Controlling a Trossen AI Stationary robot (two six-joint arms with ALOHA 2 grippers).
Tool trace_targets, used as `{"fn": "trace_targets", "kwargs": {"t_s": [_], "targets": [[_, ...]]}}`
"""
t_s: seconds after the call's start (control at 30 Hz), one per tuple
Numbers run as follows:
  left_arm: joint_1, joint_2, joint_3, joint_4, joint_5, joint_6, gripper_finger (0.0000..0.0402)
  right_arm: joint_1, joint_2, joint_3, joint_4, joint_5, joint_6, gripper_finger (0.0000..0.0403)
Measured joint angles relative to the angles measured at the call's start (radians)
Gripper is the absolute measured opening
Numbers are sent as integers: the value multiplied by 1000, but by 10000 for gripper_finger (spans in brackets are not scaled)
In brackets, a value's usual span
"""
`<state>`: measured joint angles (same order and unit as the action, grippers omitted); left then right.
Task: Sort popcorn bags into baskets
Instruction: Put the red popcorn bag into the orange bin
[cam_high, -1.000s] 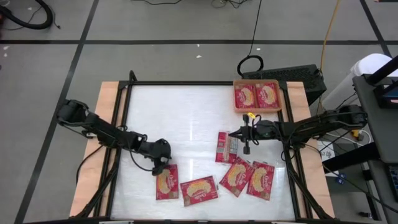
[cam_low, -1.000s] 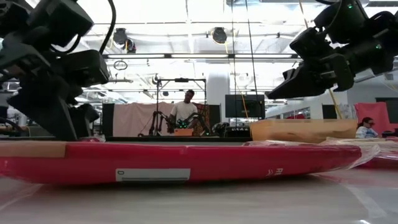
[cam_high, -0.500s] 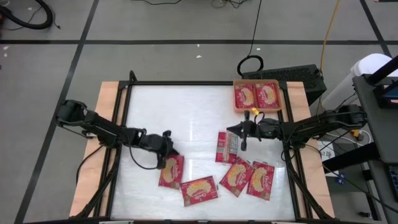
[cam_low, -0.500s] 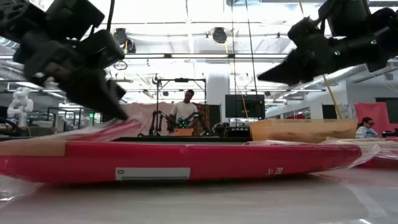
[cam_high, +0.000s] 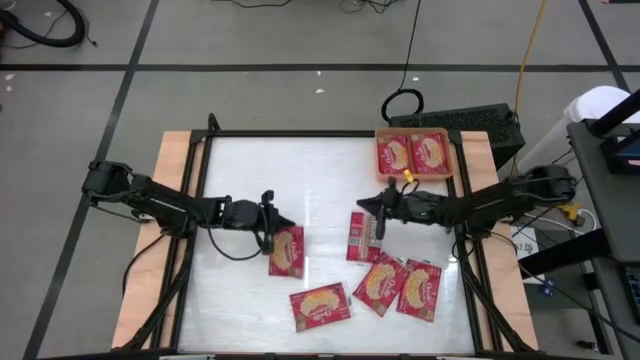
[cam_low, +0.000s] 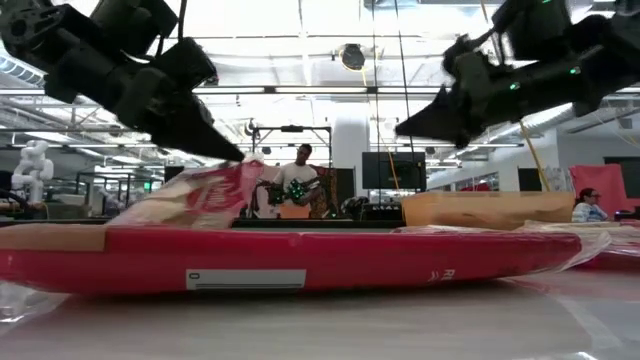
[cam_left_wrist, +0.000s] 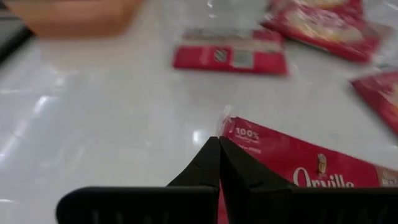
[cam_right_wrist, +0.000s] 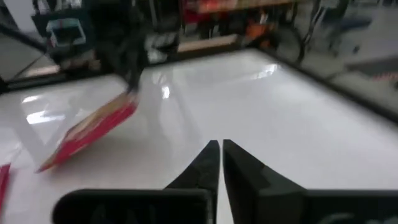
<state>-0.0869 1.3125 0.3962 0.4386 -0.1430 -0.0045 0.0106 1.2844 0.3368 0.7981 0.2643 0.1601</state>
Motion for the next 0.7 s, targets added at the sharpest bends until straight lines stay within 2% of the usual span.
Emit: {"fn": "trace_targets", "kwargs": {"t_s": [0.17,0.4,0.57,0.7], "targets": [[46,0,0,57,-17,30,2,24,205,126,-4,-10,80,61],[102,0,0,131,-26,74,1,25,459,337,2,-168,152,143],[115,0,0,141,-26,75,1,25,593,457,-2,-190,194,185],[111,0,0,143,-26,74,1,24,657,518,4,-203,204,199]]}}
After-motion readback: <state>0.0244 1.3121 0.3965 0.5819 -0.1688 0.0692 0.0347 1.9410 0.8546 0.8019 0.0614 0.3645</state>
